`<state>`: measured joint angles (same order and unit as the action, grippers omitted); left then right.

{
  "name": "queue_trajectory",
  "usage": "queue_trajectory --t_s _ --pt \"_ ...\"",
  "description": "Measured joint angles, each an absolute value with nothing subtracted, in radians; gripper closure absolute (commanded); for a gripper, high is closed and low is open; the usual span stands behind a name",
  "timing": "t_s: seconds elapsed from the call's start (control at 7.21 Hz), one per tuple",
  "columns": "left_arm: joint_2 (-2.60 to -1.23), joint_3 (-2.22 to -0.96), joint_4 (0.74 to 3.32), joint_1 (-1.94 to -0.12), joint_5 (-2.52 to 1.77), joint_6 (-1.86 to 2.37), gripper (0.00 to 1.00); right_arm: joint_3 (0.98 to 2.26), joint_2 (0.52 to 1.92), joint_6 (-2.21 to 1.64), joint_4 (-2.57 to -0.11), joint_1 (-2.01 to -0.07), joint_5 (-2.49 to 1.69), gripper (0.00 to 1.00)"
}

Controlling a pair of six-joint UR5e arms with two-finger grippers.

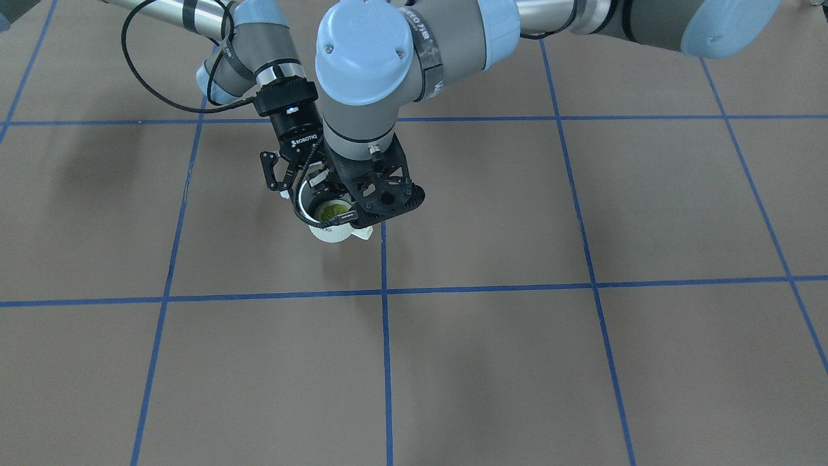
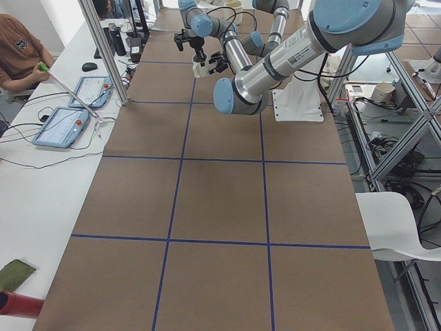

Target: Left arm hands cup to right arm to dump lemon

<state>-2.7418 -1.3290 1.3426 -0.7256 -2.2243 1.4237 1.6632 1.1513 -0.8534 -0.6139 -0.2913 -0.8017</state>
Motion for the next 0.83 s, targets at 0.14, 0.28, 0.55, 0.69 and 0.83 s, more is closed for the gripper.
queue_trajectory --t_s 0.14,0.28,0.55,0.69,0.83 --pt "-2.742 -1.334 1.341 -0.722 -2.224 1.425 1.00 1.659 1.151 -0.853 -0.614 -0.291 -0.798 0.01" --pt "-2.741 -1.337 1.340 -0.717 -2.224 1.426 1.00 1.657 1.151 -0.853 -0.614 -0.289 -0.793 0.01" --pt "-2.741 -1.339 1.337 -0.706 -2.224 1.429 1.00 1.655 1.149 -0.852 -0.615 -0.284 -0.777 0.01" --pt "-2.742 -1.339 1.336 -0.704 -2.224 1.429 1.00 1.655 1.146 -0.850 -0.616 -0.283 -0.769 0.01" --pt "-2.743 -1.339 1.336 -0.703 -2.224 1.430 1.00 1.655 1.144 -0.847 -0.617 -0.283 -0.764 0.01"
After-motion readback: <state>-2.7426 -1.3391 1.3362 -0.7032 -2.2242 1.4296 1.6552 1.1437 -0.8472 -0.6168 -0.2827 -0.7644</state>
